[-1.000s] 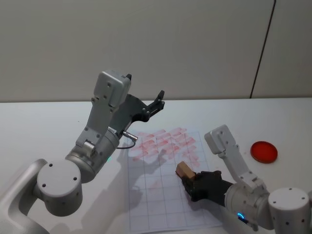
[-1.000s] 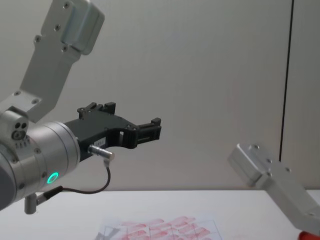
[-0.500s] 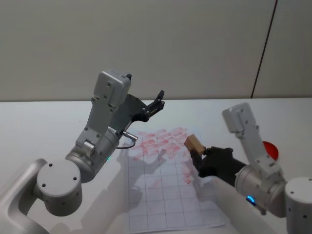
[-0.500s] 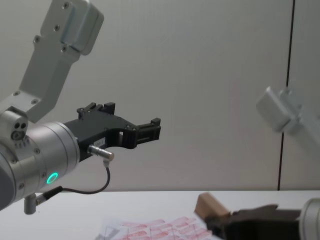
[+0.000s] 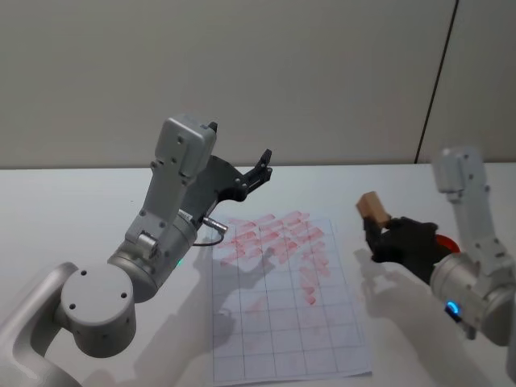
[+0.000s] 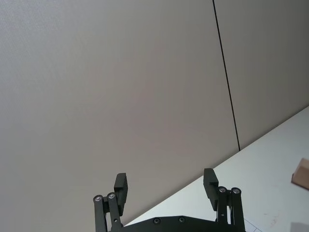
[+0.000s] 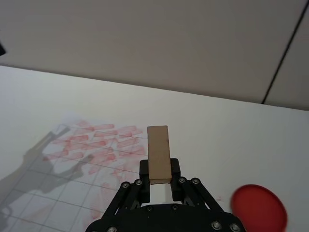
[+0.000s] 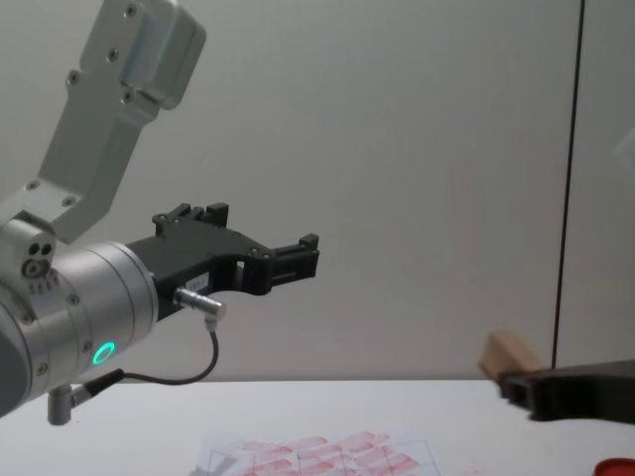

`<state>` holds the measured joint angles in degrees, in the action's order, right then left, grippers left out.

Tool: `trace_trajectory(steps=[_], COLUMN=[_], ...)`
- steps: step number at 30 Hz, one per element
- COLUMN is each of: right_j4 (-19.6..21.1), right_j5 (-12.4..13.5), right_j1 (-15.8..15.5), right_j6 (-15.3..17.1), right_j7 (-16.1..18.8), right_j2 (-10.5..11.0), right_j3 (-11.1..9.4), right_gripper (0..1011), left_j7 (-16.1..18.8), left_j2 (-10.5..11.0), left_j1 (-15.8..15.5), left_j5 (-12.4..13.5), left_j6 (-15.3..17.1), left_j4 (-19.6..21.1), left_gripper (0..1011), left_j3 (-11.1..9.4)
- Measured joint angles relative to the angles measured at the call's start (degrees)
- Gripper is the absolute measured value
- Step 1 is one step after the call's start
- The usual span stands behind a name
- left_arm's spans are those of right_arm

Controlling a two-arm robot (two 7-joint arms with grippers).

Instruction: Use the one hand to pick up the stamp and affix it onto the A4 paper.

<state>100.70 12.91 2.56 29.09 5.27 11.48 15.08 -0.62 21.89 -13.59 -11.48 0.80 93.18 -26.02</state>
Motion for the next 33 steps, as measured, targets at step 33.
trace_trajectory(steps=[33], right_j4=[-11.9], right_j5=[5.2], right_j1=[5.0], right_j6=[3.8], right_j7=[-7.5], right_j2=[1.0], right_j3=[-5.9], right_gripper=[222], left_j7=[0.0], left_j2=[0.0], left_j1=[0.0], left_j5=[0.0], left_j6=[0.0], left_j4=[0.0], left_gripper=[1001], left_j3=[0.0])
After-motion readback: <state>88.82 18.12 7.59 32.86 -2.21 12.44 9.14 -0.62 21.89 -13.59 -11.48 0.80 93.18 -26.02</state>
